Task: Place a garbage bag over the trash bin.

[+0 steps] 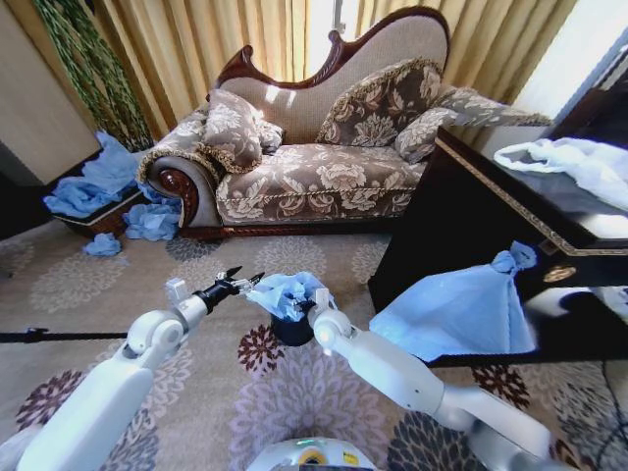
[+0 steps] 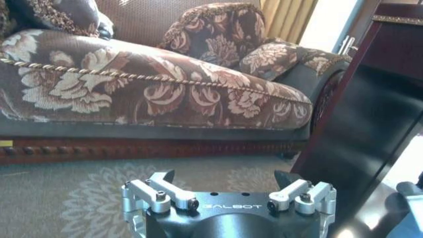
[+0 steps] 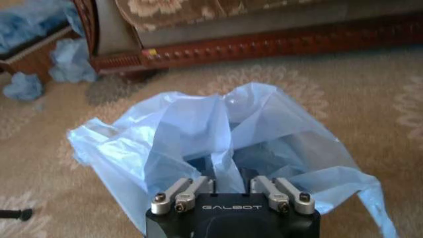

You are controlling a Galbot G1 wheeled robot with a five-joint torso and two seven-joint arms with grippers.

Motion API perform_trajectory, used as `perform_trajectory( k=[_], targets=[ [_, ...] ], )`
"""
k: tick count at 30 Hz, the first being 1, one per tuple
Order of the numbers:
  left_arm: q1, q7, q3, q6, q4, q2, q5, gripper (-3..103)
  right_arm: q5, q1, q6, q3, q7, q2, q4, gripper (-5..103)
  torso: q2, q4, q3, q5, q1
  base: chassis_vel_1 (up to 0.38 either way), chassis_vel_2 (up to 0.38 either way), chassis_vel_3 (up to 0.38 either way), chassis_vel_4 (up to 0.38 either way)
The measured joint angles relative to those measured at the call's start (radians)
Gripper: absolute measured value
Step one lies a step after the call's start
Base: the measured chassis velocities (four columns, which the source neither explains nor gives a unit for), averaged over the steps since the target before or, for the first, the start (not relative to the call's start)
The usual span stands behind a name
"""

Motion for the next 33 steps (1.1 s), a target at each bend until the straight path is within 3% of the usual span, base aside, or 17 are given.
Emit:
perform_trajectory(
  k=[2,3,5,11,14,18,21,22,23,27,33],
  targets=[
    [0.003,0.0,0.005,-0.001,0.0,-0.004,0.003,100,-0.078,-0.031,0.033,0.014,-0.039,-0.027,0.036,10,0.0,0.0,0.0,0.0,0.0,0.0,0.0,0.0,0.0],
    [0.003,0.0,0.005,-0.001,0.0,-0.004,0.003,100,-0.078,-0.031,0.033,0.014,-0.039,-0.027,0.036,10,0.0,0.0,0.0,0.0,0.0,0.0,0.0,0.0,0.0],
    [0.004,0.0,0.013,-0.001,-0.001,-0.009,0.008,100,-0.182,-0.069,0.085,0.021,-0.098,-0.057,0.063,2,0.0,-0.0001,0.0,0.0001,0.0,0.0,0.0,0.0,0.0],
    [0.004,-0.001,0.025,-0.001,-0.003,-0.012,0.016,100,-0.259,-0.137,0.118,0.046,-0.137,-0.095,0.125,0,0.0,0.0,0.0,0.0001,0.0,0.0,0.0,0.0,0.0],
    [0.003,-0.006,0.032,-0.002,-0.004,-0.012,0.019,100,-0.342,-0.204,0.138,0.069,-0.171,-0.129,0.171,0,0.0,0.0001,0.0,0.0,0.0,0.0,0.0,0.0,0.0],
    [0.001,-0.012,0.038,-0.002,-0.003,-0.012,0.026,100,-0.455,-0.283,0.175,0.09,-0.248,-0.172,0.189,0,0.0,-0.0001,0.0,0.0001,0.0,0.0,0.0,0.0,0.0],
    [-0.003,-0.02,0.052,-0.003,0.001,-0.008,0.033,100,-0.592,-0.373,0.261,0.121,-0.386,-0.218,0.179,0,0.0,-0.0002,0.0,0.0,0.0,0.0,0.0,0.0,0.0],
    [-0.003,-0.02,0.052,-0.003,0.001,-0.008,0.033,100,-0.592,-0.373,0.261,0.121,-0.386,-0.218,0.179,0,0.0,-0.0002,0.0,0.0,0.0,0.0,0.0,0.0,0.0],
    [-0.007,-0.023,0.061,-0.003,0.005,-0.008,0.034,100,-0.665,-0.405,0.315,0.136,-0.44,-0.231,0.163,0,0.0,-0.0001,0.0,0.0,0.0,0.0,0.0,0.0,0.0],
    [-0.029,-0.04,0.096,-0.003,0.012,-0.01,0.036,100,-0.807,-0.463,0.427,0.158,-0.514,-0.223,0.115,0,0.0,-0.0002,0.0,0.0,0.0,0.0,0.0,0.0,0.0],
    [-0.048,-0.062,0.127,-0.001,0.013,-0.01,0.036,100,-0.849,-0.474,0.462,0.159,-0.52,-0.188,0.072,0,0.0,0.0,0.0,0.0,0.0,0.0,0.0,0.0,0.0]
  ],
)
